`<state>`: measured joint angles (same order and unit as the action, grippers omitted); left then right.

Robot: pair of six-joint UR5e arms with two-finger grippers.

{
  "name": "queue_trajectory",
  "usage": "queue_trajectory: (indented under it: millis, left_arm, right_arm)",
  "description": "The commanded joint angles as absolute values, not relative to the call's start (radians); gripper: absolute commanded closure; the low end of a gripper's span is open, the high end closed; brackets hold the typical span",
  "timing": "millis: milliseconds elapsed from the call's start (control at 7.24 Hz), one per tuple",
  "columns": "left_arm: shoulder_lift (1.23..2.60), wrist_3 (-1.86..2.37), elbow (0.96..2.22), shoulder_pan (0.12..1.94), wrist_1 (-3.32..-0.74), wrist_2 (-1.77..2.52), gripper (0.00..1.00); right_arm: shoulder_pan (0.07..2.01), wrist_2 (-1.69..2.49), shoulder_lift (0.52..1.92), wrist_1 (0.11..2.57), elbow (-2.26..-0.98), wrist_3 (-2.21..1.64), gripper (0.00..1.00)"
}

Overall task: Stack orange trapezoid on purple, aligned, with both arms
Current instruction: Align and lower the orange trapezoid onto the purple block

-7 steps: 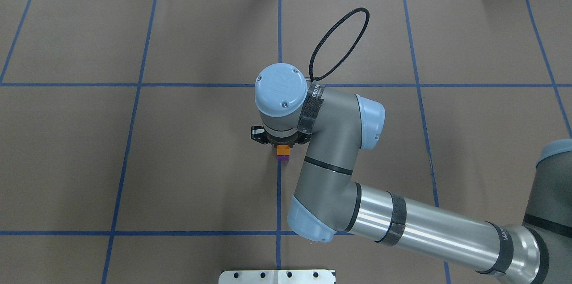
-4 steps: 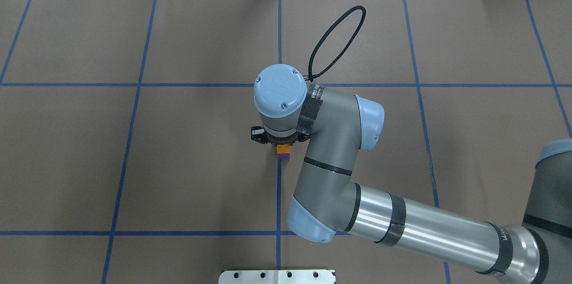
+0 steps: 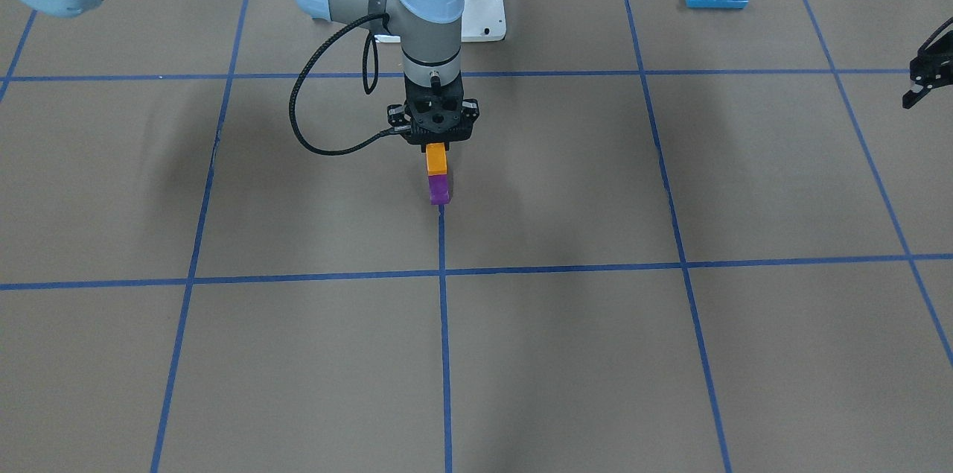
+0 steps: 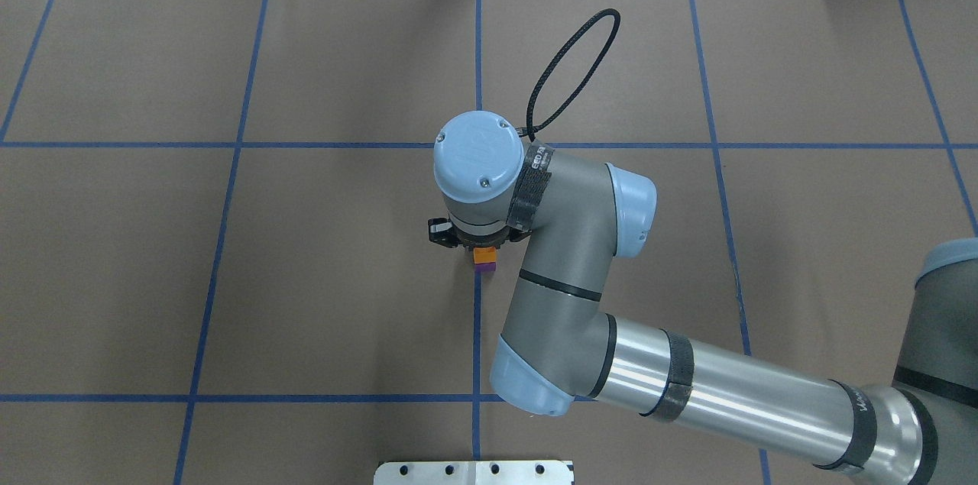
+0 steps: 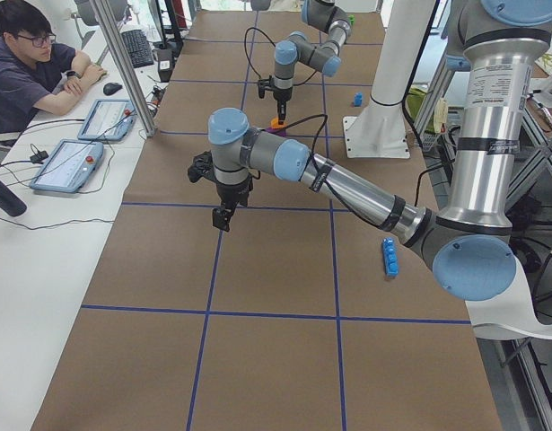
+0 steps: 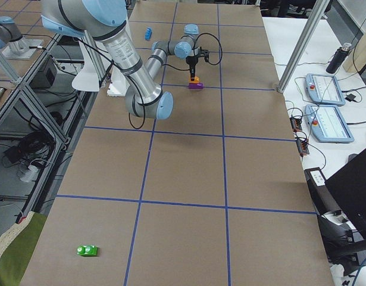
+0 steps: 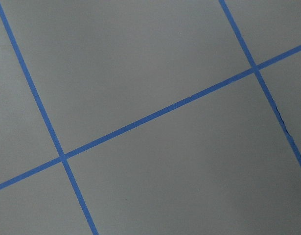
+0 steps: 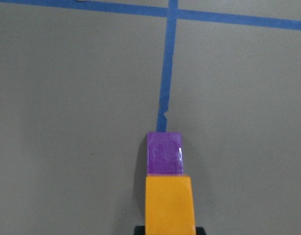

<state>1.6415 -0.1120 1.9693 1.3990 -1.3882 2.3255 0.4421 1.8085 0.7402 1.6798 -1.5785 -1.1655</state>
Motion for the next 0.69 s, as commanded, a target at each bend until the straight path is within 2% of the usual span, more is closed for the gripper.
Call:
queue_trajectory:
  millis: [0, 552]
  left_arm:
    - [1.644, -0.112, 1.967, 1.399, -1.388, 2.326, 0.0]
    - [1.646, -0.112, 1.968, 1.399, -1.388, 2.326, 0.0]
  right_arm:
    - [0.436, 1.807, 0.742, 1.68, -1.577, -1.166, 1.0]
    - [0.433, 1.796, 0.744, 1.588, -1.524, -1.18, 1.0]
